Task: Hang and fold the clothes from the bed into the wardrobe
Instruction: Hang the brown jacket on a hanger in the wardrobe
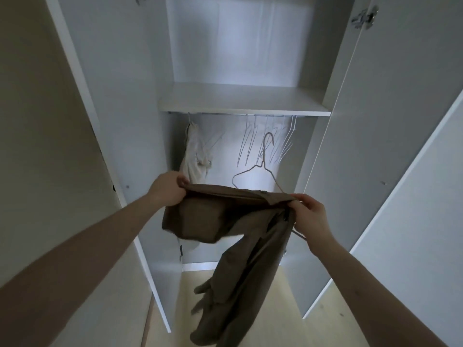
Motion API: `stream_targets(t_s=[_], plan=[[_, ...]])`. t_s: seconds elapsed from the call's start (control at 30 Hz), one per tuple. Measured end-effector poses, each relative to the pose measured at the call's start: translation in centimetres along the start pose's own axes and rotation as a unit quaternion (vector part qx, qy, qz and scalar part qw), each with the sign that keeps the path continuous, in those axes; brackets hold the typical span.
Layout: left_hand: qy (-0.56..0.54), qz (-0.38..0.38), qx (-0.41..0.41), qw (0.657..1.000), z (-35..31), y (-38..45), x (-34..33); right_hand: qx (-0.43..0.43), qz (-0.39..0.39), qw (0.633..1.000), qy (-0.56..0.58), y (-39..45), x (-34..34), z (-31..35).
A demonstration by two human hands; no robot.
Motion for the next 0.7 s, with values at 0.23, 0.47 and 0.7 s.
stream_targets(t_s=[0.23, 0.47, 0.7], plan=[[-0.382, 0.012, 0.228, 0.896, 5.5, -1.4, -3.1, -0.075, 0.011, 0.997, -0.022, 0.5, 0.6, -3.2], [-0.138, -0.251, -0.136, 0.949, -10.0, -0.7, 8.9, -0.083, 0.029, 0.991, -0.1, 0.0, 2.3, -5.5], [0.015, -0.231, -0.29, 0.929, -19.7, -0.7, 9.5, -0.007, 0.052, 0.998, -0.045, -2.3, 6.0, -2.2]])
Point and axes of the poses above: each hand's wrist, its own y-axis towards the middle knuckle, its own x-axis out of the back of the hand, z = x × y, the point moved 5 cm from there along y, towards the middle knuckle, and after that the axes turned 3 degrees about -x, right-handed, at the moved point
